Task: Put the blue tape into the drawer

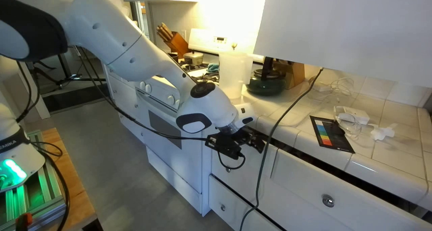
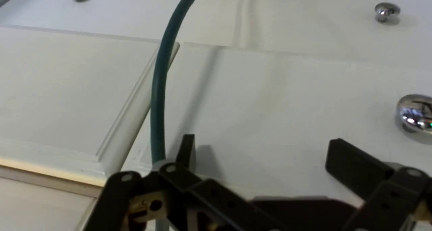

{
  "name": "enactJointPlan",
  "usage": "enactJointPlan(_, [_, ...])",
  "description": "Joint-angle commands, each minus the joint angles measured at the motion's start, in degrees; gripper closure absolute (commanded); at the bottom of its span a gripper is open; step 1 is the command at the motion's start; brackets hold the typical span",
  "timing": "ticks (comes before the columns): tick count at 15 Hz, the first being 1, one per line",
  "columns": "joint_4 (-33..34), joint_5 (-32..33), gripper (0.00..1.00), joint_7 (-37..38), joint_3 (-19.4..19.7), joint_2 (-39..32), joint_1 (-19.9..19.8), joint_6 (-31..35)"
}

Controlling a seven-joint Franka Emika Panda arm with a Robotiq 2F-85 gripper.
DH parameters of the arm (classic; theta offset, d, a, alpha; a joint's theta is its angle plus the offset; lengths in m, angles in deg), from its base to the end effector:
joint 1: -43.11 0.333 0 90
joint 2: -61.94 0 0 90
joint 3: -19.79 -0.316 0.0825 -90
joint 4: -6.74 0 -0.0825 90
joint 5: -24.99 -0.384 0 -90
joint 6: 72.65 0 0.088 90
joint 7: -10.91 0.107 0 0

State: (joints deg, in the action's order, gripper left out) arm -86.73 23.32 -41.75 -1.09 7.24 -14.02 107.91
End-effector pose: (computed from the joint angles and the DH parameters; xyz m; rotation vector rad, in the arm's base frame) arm 0.5457 -0.4668 0.1527 2.7625 0.0251 0.8744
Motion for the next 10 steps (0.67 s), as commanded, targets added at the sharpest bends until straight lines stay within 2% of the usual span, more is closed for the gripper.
enactJointPlan(1, [11.17, 5.07, 0.00, 2.75, -2.95, -8.00, 2.08, 0.87])
enactJointPlan(3, [12.74, 6.70, 0.00, 3.32, -3.94, -8.95, 2.62, 1.45])
enactJointPlan(5, [7.64, 7.39, 0.00, 4.73, -0.91, -4.34, 3.42, -0.98])
enactJointPlan(6, [4.66, 7.61, 0.00, 4.78, -1.31, -1.73, 1.60, -4.06])
enactJointPlan(8, [0.99, 6.21, 0.00, 8.11, 5.10, 3.99, 3.78, -7.50])
enactJointPlan(10, [-0.96, 5.67, 0.00, 10.72, 9.52, 7.93, 5.23, -12.31])
